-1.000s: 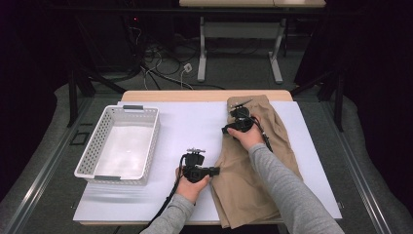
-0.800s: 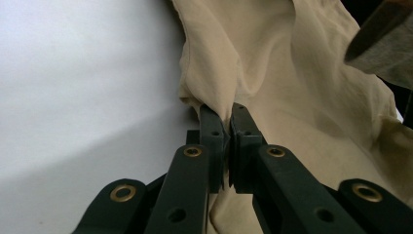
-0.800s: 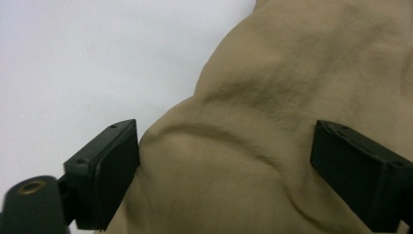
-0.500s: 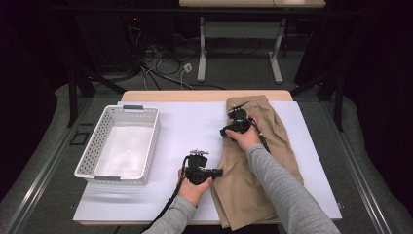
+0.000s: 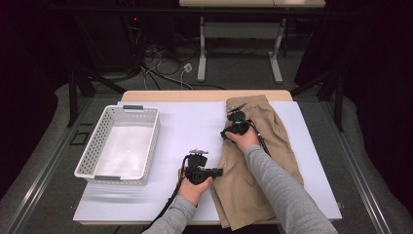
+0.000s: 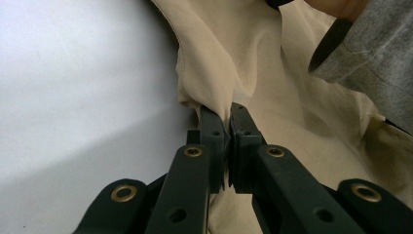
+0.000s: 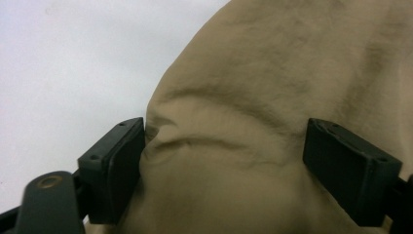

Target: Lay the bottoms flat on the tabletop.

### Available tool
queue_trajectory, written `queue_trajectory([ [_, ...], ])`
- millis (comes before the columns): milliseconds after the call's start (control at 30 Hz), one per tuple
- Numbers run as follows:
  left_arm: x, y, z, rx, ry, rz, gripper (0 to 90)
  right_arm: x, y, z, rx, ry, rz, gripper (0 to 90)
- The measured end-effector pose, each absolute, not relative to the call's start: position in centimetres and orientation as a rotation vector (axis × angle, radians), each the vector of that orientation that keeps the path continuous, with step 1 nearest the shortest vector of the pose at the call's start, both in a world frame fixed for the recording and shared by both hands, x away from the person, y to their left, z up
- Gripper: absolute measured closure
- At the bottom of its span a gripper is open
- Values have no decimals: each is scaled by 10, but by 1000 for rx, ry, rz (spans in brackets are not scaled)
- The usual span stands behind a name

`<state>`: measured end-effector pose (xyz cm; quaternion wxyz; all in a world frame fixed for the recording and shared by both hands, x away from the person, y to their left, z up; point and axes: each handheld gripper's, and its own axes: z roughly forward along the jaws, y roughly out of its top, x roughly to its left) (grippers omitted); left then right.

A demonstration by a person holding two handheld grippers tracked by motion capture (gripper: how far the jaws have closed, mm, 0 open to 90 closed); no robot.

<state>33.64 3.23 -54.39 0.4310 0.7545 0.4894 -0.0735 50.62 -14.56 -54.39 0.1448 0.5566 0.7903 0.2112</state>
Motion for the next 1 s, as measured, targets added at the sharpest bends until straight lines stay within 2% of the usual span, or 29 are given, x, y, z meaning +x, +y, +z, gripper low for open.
queue_trajectory([
  [133,336,32,-543,1882,1218,-180,872,506,-148,-543,1580,2271,600,274],
  [400,335,25,-543,1889,1210,-177,875,501,-151,-541,1548,2267,634,574],
  [500,336,22,-541,1893,1197,-176,876,500,-151,-540,1528,2280,645,748],
  [533,336,21,-540,1894,1194,-173,876,500,-151,-541,1543,2280,664,773],
  [700,339,22,-536,1882,1198,-169,877,502,-155,-539,1598,2278,682,849],
  [1000,344,40,-529,1859,1219,-159,877,509,-151,-530,1630,2286,725,873],
])
